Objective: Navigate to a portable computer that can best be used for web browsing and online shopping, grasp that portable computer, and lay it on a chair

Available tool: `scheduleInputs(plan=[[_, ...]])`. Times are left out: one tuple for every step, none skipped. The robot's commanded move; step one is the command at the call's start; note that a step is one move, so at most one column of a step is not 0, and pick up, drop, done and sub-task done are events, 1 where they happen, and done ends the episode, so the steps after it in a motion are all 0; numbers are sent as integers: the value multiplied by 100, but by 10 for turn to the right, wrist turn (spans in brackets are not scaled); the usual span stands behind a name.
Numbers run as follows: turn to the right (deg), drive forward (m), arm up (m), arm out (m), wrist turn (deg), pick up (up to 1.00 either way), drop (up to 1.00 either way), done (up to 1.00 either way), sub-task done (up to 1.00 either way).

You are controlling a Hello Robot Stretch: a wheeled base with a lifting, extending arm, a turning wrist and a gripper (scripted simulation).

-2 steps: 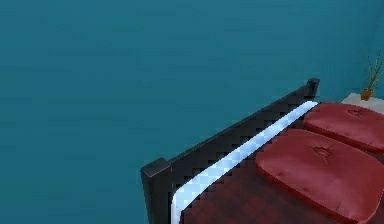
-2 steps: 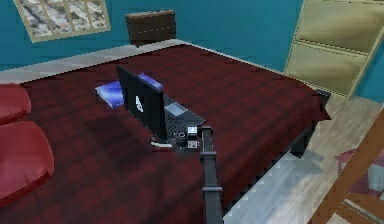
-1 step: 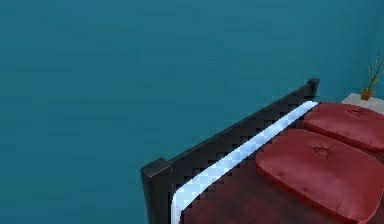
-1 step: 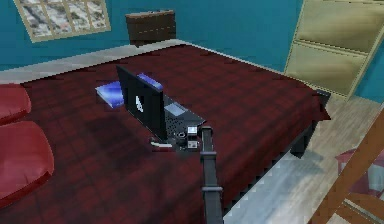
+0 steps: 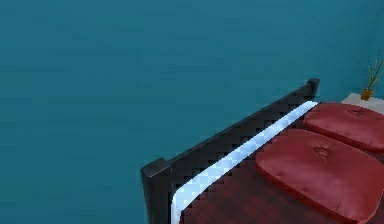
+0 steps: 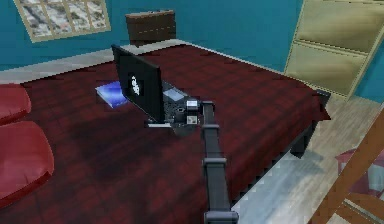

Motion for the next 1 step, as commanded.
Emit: scheduleInputs(plan=[[0,0,20,0,0,0,0,0,0]])
